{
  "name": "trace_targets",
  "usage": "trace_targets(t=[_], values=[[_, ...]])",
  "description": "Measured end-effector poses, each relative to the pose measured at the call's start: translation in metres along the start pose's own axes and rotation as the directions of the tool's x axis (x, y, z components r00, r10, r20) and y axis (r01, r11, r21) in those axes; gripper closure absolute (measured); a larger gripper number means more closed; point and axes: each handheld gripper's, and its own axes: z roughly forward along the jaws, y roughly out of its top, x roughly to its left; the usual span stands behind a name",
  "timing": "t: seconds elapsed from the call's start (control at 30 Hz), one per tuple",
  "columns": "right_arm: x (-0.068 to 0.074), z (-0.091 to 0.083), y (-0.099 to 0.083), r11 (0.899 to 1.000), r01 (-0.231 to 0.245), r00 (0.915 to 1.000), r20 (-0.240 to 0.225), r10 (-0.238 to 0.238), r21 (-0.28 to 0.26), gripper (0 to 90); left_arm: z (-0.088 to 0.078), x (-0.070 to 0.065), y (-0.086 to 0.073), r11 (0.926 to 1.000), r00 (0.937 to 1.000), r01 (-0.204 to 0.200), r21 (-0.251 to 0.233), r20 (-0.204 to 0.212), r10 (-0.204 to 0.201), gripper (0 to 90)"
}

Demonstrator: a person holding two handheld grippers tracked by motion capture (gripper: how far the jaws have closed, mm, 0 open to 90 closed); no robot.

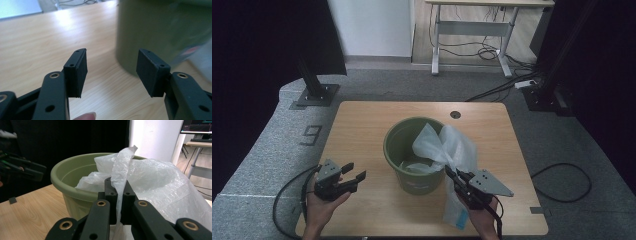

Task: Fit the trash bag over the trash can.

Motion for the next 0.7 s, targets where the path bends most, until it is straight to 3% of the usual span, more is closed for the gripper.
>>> trace_targets(t=[0.13,0.23,0.43,0.53,0.7], values=[[-0.004,-0.003,0.002,1.000,-0.010,0.9999,-0.004,0.010,-0.004,85.9,-0.003,-0.020,0.018,0.9992,0.9986,-0.037,-0.013,0.036,0.038,42.0],[-0.006,-0.006,0.003,1.000,-0.021,0.9998,-0.008,0.021,-0.014,85.8,0.000,-0.035,0.030,0.9967,0.9960,-0.081,0.004,0.038,0.080,42.0],[-0.009,-0.005,0.014,0.999,-0.027,0.9995,-0.016,0.027,-0.025,85.8,0.007,-0.058,0.054,0.9894,0.9855,-0.144,-0.014,0.088,0.145,41.4],[-0.010,-0.002,0.020,0.999,-0.025,0.9994,-0.022,0.025,-0.028,85.8,0.013,-0.069,0.064,0.9860,0.9779,-0.165,-0.025,0.127,0.167,40.8],[-0.012,0.002,0.031,0.999,-0.027,0.9992,-0.030,0.026,-0.029,85.9,0.021,-0.085,0.074,0.9805,0.9683,-0.196,-0.021,0.154,0.196,40.5]])
